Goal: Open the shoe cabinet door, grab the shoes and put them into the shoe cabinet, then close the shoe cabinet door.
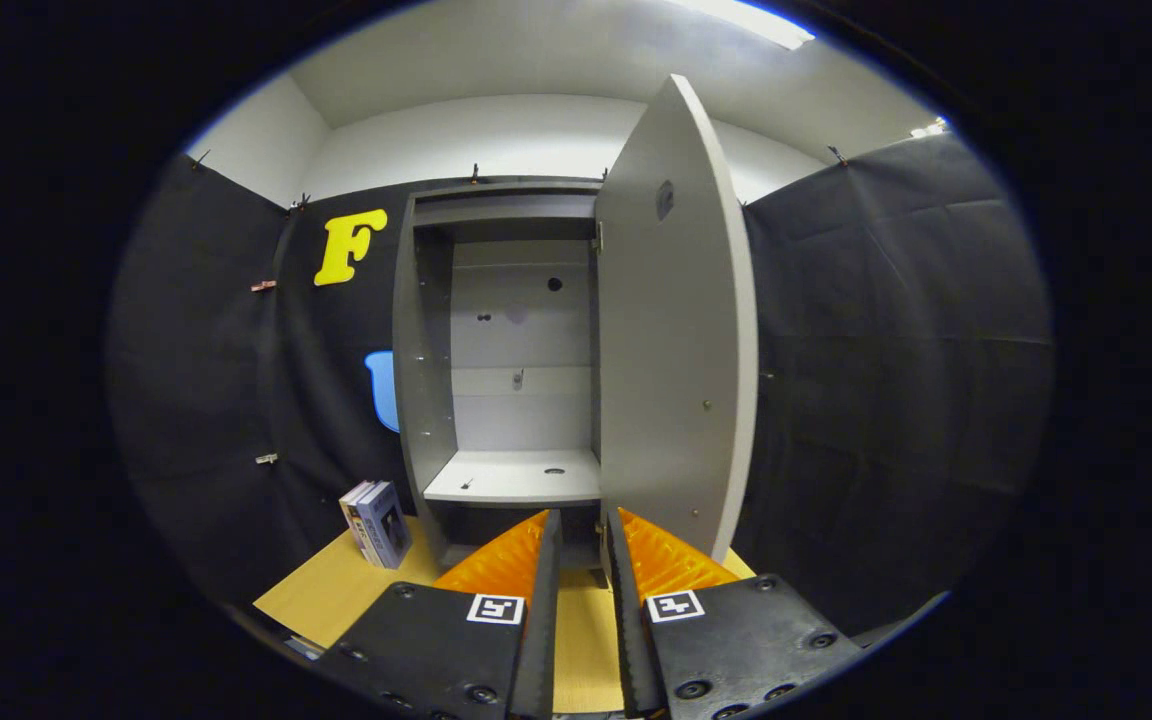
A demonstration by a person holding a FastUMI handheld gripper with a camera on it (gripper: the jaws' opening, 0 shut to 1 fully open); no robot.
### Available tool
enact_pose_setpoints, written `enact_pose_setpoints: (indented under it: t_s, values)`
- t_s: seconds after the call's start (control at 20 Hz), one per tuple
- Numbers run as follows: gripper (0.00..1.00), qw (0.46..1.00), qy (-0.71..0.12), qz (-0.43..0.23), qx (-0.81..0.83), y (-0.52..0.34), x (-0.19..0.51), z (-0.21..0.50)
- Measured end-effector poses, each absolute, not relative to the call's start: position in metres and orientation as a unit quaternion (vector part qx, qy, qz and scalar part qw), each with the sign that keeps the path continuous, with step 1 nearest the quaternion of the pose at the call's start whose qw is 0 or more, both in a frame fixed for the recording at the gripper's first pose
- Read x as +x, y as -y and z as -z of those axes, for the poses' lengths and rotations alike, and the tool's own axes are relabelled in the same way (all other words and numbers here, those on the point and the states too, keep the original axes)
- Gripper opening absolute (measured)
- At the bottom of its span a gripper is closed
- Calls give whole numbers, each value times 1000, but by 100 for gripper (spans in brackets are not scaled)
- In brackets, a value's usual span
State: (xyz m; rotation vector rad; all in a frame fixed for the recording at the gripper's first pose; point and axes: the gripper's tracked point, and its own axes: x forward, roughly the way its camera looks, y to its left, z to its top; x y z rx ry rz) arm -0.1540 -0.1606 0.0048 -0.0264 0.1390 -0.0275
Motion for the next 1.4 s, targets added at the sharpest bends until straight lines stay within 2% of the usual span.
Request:
enact_pose_setpoints:
  t_s: [0.25,0.6,1.2,1.4]
  values:
    - [30,993,-116,-19,-2,105,-141,68]
    - [30,983,-184,-26,-6,52,-131,204]
    - [30,944,-330,13,6,43,-118,411]
    - [30,932,-362,19,-4,45,-109,446]
